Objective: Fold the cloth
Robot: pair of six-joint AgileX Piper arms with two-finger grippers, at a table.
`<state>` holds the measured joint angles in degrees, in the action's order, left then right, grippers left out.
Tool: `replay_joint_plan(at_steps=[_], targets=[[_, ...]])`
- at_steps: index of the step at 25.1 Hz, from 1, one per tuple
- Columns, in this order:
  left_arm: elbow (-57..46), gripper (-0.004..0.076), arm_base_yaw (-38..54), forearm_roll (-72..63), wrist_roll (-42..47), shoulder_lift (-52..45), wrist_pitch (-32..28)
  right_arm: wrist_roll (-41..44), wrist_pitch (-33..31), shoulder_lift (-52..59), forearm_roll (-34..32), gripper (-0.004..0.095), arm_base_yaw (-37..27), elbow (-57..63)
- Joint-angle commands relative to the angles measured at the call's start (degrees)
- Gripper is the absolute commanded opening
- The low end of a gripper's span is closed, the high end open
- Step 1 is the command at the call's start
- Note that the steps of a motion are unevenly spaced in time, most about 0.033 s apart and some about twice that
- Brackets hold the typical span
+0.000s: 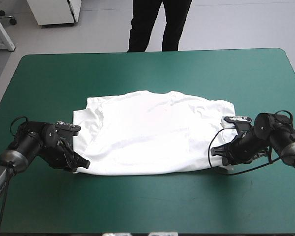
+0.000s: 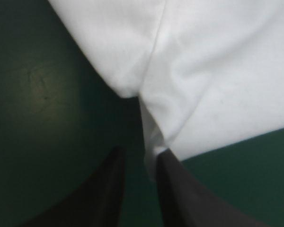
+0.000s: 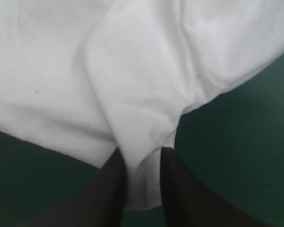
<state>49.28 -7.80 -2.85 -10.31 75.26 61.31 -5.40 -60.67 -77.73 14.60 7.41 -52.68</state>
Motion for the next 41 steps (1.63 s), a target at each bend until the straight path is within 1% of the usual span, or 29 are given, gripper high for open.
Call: replay_joint_plan(at_steps=[1, 2, 3, 4, 5, 8, 11, 13, 14, 16, 20, 23, 25, 26, 28, 32, 35, 36, 39, 41], targets=[[3.41, 0.0501, -0.1, 0.02, 0.7, -1.79, 3.12, 0.03, -1.4, 1.74, 0.55, 0.0523, 0.15, -2.21], [4.83, 0.057, -0.1, 0.12, 2.1, -1.79, 4.87, 0.03, -2.62, 1.85, 0.77, 0.0586, 0.15, -3.17], [6.2, 0.061, -0.1, 0.54, 3.16, -1.79, 6.04, 0.03, -3.42, 2.11, 0.77, 0.0621, 0.15, -4.17], [8.18, 0.0638, -0.1, 0.99, 3.48, -2.04, 7.63, 0.03, -4.07, 2.45, 0.77, 0.063, 0.15, -5.38], [10.33, 0.0645, -0.1, 1.9, 3.64, -2.37, 8.44, 0.03, -4.58, 3.32, 0.77, 0.0626, 0.15, -7.5], [17.5, 0.0628, -0.1, 5.42, 6.32, -4.84, 8.95, 0.76, -5.08, 5.71, 0.36, 0.0604, 0.15, -14.25], [23.92, 0.0608, -0.1, 7.51, 8.25, -6.55, 8.43, 3.33, -6.01, 7.54, -2.45, 0.0565, 0.15, -21.39], [26.84, 0.0598, -0.1, 7.65, 9.0, -6.87, 8.06, 4.56, -6.88, 8.1, -4.31, 0.0543, 0.15, -25.45], [28.22, 0.0598, -0.1, 7.65, 10.82, -6.87, 7.22, 4.69, -7.9, 8.38, -5.17, 0.0523, 0.15, -28.72], [28.37, 0.0598, -0.1, 7.65, 11.01, -5.42, 5.39, 5.4, -9.04, 8.38, -5.3, 0.0502, 0.15, -32.0], [28.37, 0.0598, 0.0, 8.09, 12.05, -0.44, 4.31, 5.81, -9.65, 8.5, -5.3, 0.0486, 0.15, -32.13], [29.03, 0.0598, 0.76, 7.05, 12.75, 7.18, 0.3, 5.81, -10.19, 8.5, -5.3, 0.0486, 0.15, -32.13], [30.93, 0.0598, 3.88, 5.12, 13.06, 11.99, 0.18, 5.81, -10.19, 8.5, -5.3, 0.0486, 0.15, -32.13], [31.85, 0.0598, 6.14, 1.89, 11.29, 14.43, -0.16, 5.81, -10.19, 8.5, -5.82, 0.0486, 0.15, -32.13], [32.28, 0.0598, 7.86, -0.41, 9.86, 17.34, -2.01, 5.81, -10.19, 8.5, -6.65, 0.0486, 0.15, -32.13], [32.28, 0.0596, 7.86, -0.01, 8.64, 21.71, -5.54, 5.81, -9.71, 8.5, -6.87, 0.0486, 0.15, -32.13], [32.28, 0.0555, 7.86, -0.01, 8.74, 23.97, -7.96, 5.81, -9.71, 8.5, -6.87, 0.0486, 0.15, -32.13], [32.28, 0.0526, 7.86, -0.01, 8.74, 24.92, -8.91, 5.81, -9.81, 8.5, -6.87, 0.0486, 0.15, -32.13], [32.28, 0.0463, 7.86, -0.13, 8.6, 27.12, -9.95, 5.81, -9.94, 8.5, -6.87, 0.0486, 0.15, -32.13], [32.28, 0.0436, 7.86, -0.13, 8.51, 28.64, -10.18, 5.81, -9.94, 8.5, -6.87, 0.0486, 0.15, -32.13]])
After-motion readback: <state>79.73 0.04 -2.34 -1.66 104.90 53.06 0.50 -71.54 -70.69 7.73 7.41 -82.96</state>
